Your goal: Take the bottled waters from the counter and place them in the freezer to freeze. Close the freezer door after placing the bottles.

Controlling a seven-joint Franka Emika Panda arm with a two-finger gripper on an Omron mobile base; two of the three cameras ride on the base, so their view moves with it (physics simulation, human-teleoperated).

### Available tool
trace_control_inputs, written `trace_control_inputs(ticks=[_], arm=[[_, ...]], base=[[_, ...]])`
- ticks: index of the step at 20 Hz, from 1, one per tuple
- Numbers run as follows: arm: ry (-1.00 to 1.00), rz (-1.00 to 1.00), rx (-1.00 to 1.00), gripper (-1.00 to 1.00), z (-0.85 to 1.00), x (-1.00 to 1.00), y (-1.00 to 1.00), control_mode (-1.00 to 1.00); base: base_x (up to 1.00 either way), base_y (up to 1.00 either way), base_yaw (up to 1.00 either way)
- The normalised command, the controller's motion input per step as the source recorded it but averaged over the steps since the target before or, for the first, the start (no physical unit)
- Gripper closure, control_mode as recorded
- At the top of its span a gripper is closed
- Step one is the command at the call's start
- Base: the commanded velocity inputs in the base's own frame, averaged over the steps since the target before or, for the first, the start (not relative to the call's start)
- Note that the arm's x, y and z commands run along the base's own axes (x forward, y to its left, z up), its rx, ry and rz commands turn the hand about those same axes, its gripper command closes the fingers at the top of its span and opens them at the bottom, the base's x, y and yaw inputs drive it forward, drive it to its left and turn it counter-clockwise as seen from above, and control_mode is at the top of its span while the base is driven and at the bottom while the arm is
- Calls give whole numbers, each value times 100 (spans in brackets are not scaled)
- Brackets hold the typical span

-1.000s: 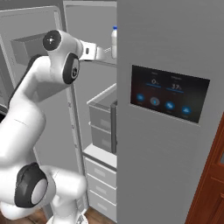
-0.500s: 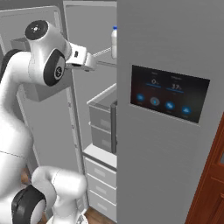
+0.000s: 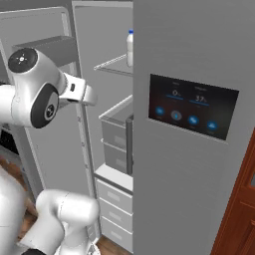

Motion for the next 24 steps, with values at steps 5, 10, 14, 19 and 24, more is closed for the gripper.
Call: trace_control_inputs(ticks=[5,10,14,19,24], arm=[[5,0,0,-100,-34,-36,37,-100],[5,-1,6,-100,-27,-37,4,-100],[1,-4,5,-100,-43,-26,0,-100],[0,0,0,-100,-52,-5,0,-100],[6,0,-4,-100,-49,0,0,-100]], base=[[0,0,0],[0,0,0],[0,0,0],[0,0,0],[0,0,0]])
